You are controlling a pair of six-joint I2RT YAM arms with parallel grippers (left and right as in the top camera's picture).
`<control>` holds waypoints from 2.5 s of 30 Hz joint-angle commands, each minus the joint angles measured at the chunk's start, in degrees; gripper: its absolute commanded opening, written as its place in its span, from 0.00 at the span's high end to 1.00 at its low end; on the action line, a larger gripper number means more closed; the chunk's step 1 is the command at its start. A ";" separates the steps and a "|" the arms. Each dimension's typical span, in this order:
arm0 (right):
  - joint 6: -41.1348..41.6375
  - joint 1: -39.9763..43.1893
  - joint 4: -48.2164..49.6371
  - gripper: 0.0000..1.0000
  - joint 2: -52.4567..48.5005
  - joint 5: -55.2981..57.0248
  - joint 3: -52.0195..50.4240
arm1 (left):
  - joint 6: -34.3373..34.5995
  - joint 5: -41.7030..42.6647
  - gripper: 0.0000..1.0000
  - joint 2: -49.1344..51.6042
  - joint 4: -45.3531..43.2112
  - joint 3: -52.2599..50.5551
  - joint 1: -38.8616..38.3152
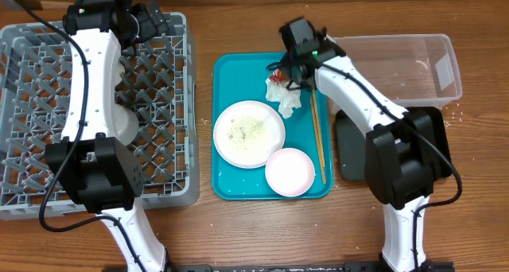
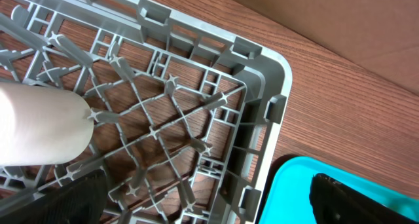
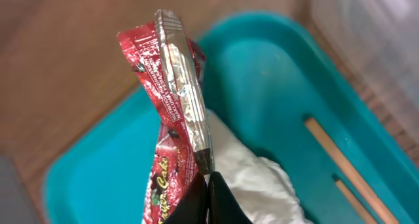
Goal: Sort waste into correct bins and load items into the dishwasher
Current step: 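Carry the wrapper to the clear bin and release it, then move the right gripper back over the white tissue on the tray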
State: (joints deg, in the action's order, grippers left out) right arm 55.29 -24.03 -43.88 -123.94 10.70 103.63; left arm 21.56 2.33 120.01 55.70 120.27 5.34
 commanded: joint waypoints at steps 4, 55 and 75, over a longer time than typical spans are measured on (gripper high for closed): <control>-4.48 2.75 -6.29 0.96 10.01 7.80 11.06 | 0.96 -0.42 0.00 -0.85 -0.17 0.70 0.15; -33.00 -2.27 -4.42 0.20 -4.13 -6.29 6.60 | 0.96 -0.42 0.00 -0.85 -0.17 0.70 0.15; -32.59 -2.38 -5.66 0.74 -8.96 -5.81 5.07 | 0.96 -0.42 0.00 -0.85 -0.15 0.70 0.15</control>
State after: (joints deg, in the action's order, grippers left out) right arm 23.20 -26.39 -49.65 -132.77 4.38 109.03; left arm 21.56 2.33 120.01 55.70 120.27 5.34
